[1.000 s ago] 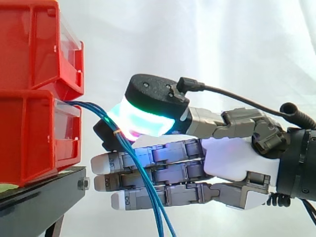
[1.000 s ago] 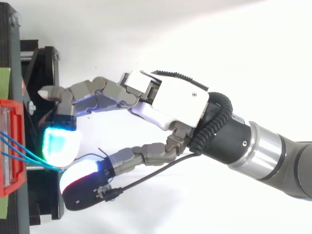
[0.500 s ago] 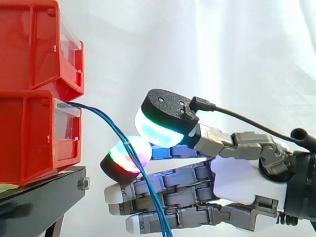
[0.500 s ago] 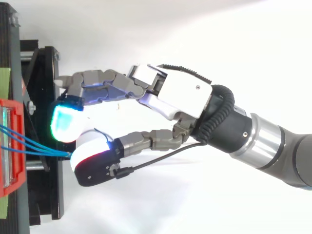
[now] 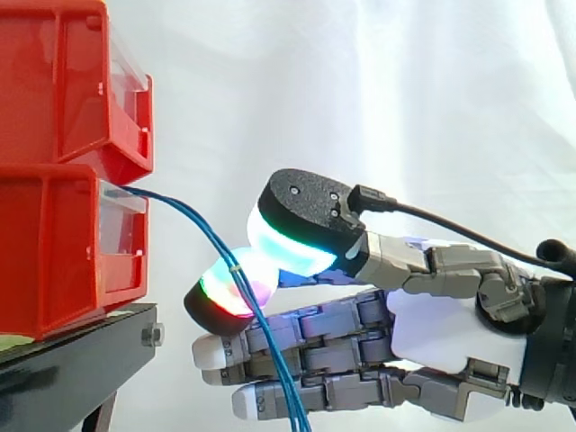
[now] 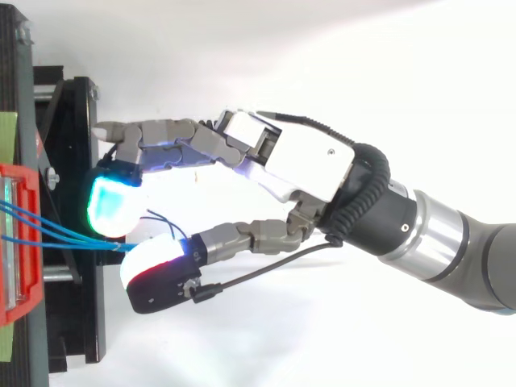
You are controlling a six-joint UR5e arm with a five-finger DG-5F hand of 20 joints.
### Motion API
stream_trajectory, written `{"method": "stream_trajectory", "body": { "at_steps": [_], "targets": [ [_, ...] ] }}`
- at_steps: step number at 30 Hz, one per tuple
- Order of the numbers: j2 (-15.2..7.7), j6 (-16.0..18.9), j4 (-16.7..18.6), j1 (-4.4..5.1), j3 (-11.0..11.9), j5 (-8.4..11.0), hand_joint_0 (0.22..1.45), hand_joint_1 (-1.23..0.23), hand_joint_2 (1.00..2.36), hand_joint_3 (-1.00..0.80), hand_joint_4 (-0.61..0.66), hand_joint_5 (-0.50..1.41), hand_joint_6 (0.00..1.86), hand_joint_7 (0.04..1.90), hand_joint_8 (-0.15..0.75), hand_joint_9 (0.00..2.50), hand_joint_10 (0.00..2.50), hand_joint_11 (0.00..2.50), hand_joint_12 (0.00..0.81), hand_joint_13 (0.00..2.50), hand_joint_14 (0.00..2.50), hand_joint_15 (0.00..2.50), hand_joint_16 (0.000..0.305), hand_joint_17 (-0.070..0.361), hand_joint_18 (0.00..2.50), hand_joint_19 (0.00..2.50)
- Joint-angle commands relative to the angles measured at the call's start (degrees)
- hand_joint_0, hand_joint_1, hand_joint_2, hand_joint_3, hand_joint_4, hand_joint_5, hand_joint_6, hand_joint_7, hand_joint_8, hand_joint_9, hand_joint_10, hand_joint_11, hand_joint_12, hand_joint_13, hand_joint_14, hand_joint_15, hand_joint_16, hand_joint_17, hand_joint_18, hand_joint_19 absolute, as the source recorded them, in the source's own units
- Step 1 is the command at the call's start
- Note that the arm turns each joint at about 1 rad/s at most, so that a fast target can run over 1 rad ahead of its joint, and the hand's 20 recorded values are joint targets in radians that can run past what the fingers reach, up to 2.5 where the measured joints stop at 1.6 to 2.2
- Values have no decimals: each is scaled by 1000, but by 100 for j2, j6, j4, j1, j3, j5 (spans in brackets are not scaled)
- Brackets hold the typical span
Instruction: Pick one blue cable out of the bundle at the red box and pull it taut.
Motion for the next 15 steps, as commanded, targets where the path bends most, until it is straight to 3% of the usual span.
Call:
{"method": "stream_trajectory", "body": {
  "at_steps": [1,7,15],
  "targets": [
    [-63,-286,98,25,-2,0,520,-773,1000,-500,262,-113,502,1208,353,583,12,500,432,320,3,87,59,132,361,181],
    [-213,-559,582,33,-2,9,522,-773,1000,-500,260,-113,502,1201,352,586,12,504,432,323,3,87,59,133,364,182],
    [-274,-858,687,42,-2,-61,524,-771,1000,-500,262,-112,502,1205,353,589,15,511,431,328,3,92,58,131,370,198]
  ]
}}
